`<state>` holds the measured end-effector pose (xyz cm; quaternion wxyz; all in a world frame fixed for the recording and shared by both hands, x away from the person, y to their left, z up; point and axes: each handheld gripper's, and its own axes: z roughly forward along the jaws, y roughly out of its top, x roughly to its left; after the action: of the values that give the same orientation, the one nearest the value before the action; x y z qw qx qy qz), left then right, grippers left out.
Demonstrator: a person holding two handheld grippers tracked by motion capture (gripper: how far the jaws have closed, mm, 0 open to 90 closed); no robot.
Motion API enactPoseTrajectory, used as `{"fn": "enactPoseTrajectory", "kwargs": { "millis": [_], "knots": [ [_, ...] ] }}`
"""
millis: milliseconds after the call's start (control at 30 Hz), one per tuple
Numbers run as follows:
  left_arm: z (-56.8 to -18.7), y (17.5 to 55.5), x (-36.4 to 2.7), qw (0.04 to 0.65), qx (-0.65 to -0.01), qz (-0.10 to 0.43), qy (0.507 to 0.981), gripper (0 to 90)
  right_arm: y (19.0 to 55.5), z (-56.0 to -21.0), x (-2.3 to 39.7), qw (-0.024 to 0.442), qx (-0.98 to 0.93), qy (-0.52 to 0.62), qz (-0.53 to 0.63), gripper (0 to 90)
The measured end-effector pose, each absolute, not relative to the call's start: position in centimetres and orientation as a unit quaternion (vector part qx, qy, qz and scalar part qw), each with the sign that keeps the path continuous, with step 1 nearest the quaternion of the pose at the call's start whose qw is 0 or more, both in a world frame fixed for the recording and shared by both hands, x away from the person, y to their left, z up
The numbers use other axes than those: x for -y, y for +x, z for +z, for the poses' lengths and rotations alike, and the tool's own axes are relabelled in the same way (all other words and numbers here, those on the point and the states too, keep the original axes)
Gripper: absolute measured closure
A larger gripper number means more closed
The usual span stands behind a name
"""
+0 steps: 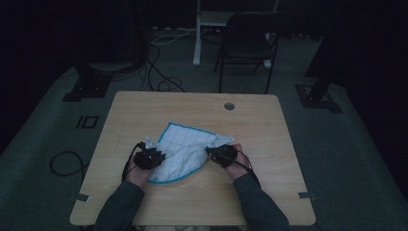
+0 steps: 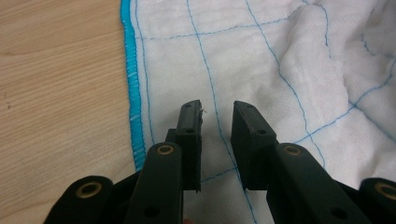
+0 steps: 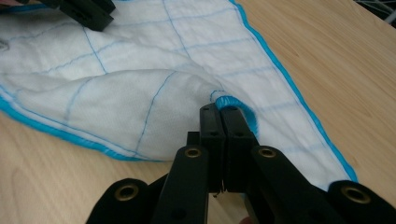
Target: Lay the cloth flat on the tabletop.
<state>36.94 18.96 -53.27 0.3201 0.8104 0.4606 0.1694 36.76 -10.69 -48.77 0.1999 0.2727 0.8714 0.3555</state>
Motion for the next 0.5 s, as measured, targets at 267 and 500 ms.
{"fn": "enactPoseTrajectory", "kwargs": {
  "millis": [267,500],
  "knots": [
    [-53.1,35.9,-18.7,0.303,-0.459,0.181,0.815,72.5,35.6,-49.0,12.9,0.196,-0.869,0.286,0.354,89.4],
    [-51.1,34.7,-16.2,0.347,-0.403,0.179,0.827,69.4,35.8,-49.8,13.3,0.182,-0.868,0.297,0.354,89.4]
  ]
}}
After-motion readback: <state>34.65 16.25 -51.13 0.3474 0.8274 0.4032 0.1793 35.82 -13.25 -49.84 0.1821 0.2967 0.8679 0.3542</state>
